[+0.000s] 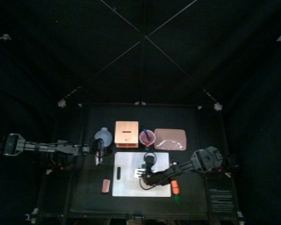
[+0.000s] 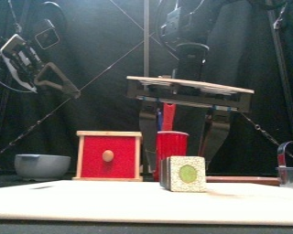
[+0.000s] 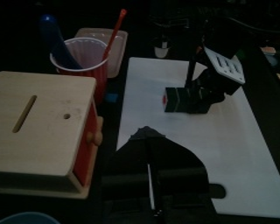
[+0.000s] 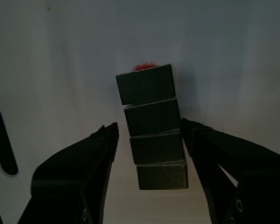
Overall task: Place sushi on board then cut the sushi with the knife then place the pieces on the plate
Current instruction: Pick knife at handle with right hand
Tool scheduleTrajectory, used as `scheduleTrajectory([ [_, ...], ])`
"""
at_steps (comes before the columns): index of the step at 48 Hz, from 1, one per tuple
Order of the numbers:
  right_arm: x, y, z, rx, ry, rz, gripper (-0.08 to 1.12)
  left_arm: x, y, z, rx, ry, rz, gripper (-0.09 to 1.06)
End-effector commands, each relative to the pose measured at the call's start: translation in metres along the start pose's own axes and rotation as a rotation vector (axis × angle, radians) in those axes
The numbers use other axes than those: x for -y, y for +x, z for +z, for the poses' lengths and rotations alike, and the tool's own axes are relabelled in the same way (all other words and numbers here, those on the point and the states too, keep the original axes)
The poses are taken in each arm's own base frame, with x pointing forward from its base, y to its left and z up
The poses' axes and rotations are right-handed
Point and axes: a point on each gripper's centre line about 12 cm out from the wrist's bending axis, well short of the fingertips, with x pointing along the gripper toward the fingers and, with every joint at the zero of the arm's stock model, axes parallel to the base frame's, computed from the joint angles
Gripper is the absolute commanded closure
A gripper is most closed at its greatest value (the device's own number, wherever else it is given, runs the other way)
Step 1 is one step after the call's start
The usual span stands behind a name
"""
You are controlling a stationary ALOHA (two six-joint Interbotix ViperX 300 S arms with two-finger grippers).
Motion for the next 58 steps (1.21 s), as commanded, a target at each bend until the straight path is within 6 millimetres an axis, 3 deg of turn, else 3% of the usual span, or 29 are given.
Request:
scheduleTrajectory([
  [1,-0.007,-0.028,0.010,0.001,0.015,0.044,0.14,-0.001,-0.001,0.008,0.029,0.000,0.003,0.98],
  [21,0.006,-0.093,0.014,-0.013,-0.171,0.122,0.14,-0.001,-0.006,0.015,0.063,-0.005,0.003,0.98],
  [35,0.025,-0.124,0.040,-0.004,-0.424,0.169,0.15,-0.001,-0.006,0.014,0.061,-0.006,0.003,0.98],
  [46,0.023,-0.148,0.097,0.013,-0.583,0.215,0.15,-0.002,-0.006,0.014,0.058,-0.023,0.008,0.98],
  [58,0.021,-0.152,0.157,-0.013,-0.816,0.170,0.15,-0.003,-0.006,0.016,0.066,-0.059,0.018,0.98],
])
